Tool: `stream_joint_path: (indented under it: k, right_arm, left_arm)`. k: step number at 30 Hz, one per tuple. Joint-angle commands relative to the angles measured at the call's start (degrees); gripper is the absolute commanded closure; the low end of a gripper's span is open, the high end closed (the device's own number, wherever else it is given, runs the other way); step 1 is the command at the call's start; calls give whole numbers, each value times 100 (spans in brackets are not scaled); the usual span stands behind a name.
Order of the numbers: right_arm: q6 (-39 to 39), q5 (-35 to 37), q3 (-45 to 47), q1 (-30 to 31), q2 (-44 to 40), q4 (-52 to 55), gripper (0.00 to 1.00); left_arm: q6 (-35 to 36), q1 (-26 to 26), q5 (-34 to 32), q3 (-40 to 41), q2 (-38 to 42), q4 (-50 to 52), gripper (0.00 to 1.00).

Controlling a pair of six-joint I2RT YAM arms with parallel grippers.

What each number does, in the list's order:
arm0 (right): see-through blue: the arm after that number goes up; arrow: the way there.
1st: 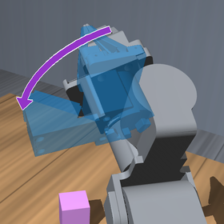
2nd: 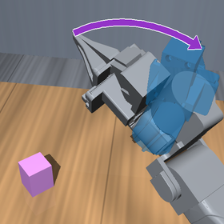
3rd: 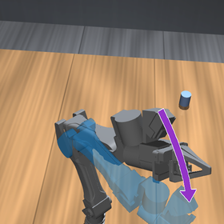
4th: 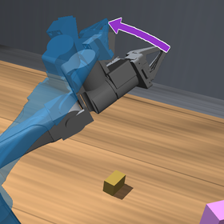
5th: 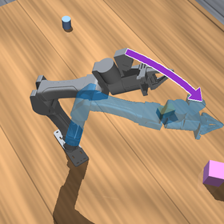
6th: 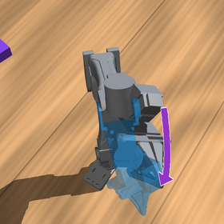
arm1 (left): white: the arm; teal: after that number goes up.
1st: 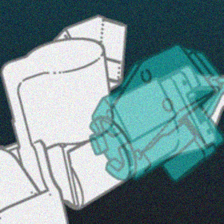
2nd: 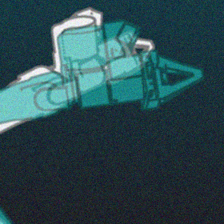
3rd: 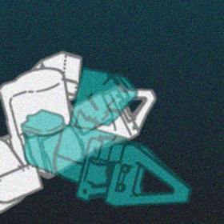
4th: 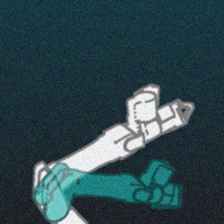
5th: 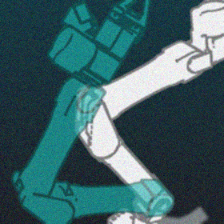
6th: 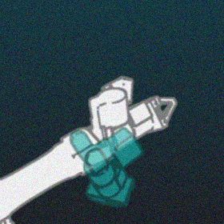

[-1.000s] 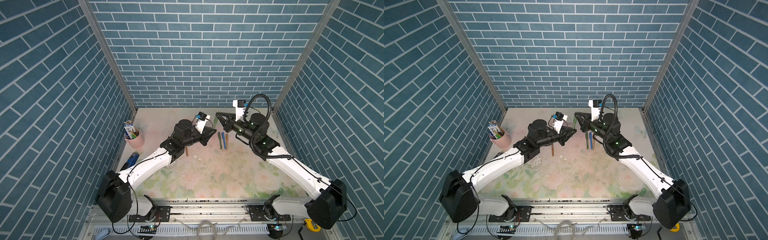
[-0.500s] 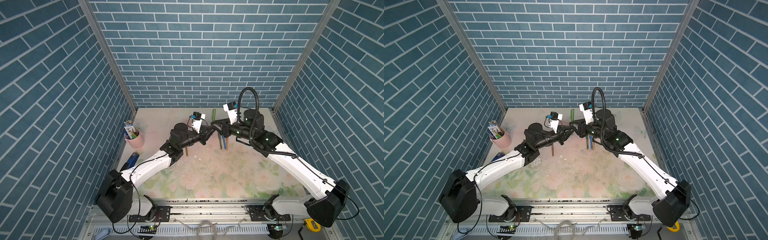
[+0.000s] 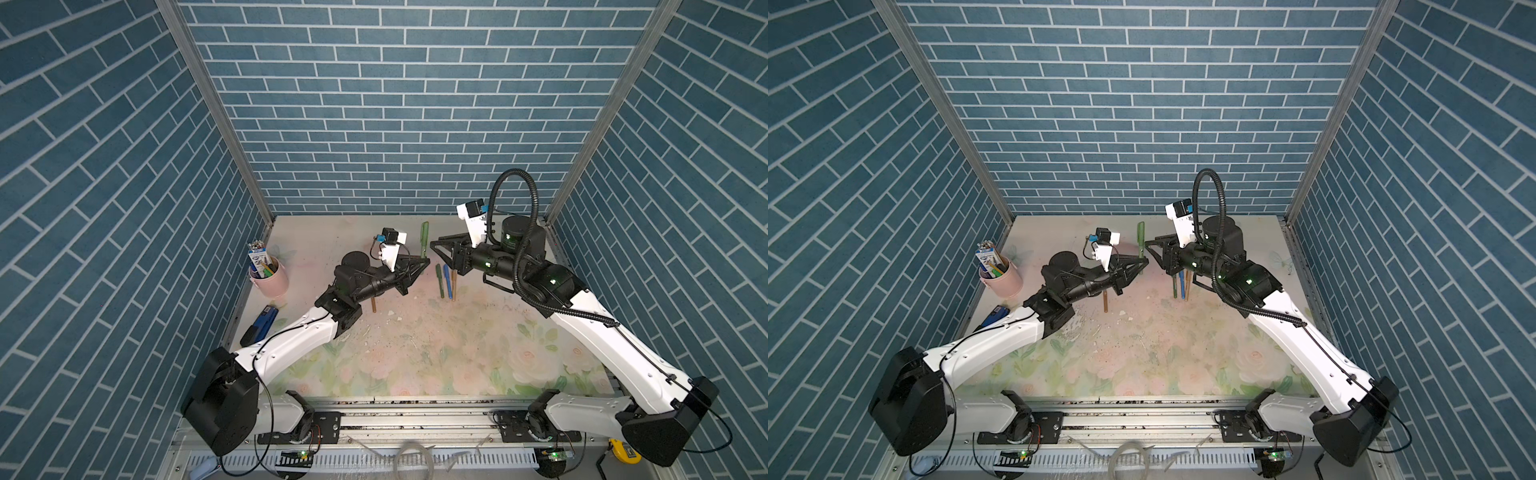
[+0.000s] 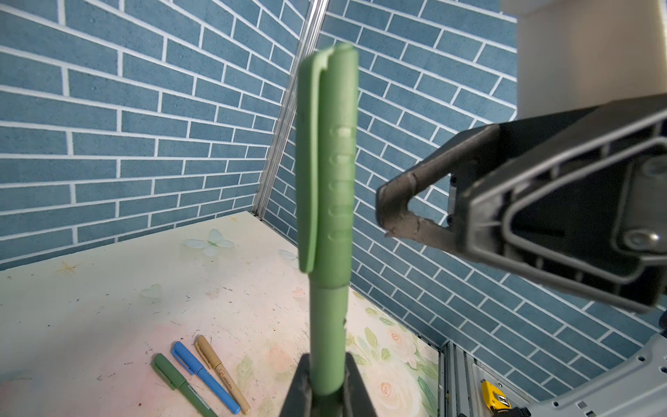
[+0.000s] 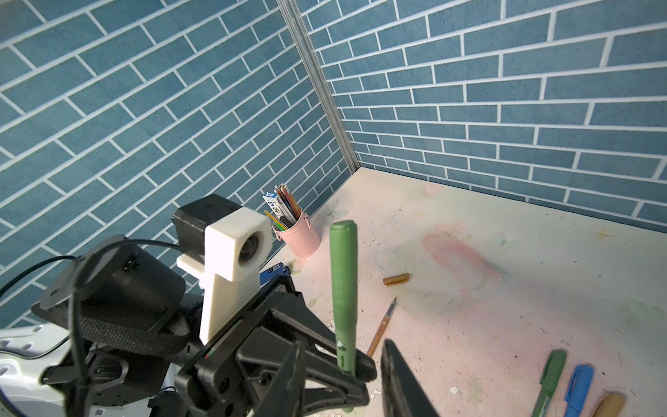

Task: Insert pens into pen caps
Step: Put on the pen cap to the pen, then place a pen at the middle-right of the table.

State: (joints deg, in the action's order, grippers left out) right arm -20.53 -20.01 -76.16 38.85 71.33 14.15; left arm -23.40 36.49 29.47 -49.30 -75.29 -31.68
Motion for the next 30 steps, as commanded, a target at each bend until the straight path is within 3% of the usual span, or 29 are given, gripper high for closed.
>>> stream_joint_path:
  k: [1, 9, 15, 18, 22, 26, 28, 30]
  right_arm:
    - [-5, -379, -92, 9, 255, -202, 68]
    - [-117, -785, 17, 114, 535, -534, 74]
    - [-257, -764, -1, 122, 731, -795, 89]
    - [-284, -768, -27, 135, 784, -838, 89]
    - [-285, -689, -64, 142, 828, -760, 79]
    - [-277, -629, -45, 144, 839, -765, 79]
    - [-267, -595, -39, 138, 817, -774, 90]
    - [-250, -556, -13, 140, 757, -794, 95]
  left_arm:
    - [-51, -63, 45, 86, 157, -223, 100]
    - [-127, -72, 50, 94, 172, -268, 100]
    - [-141, -68, 83, 100, 177, -277, 100]
    - [-134, -71, 100, 109, 180, -269, 100]
    - [-140, -72, 111, 97, 177, -285, 100]
    - [-148, -76, 105, 113, 181, -291, 100]
    - [-151, -81, 111, 113, 178, -287, 100]
    - [-160, -76, 81, 113, 188, -272, 100]
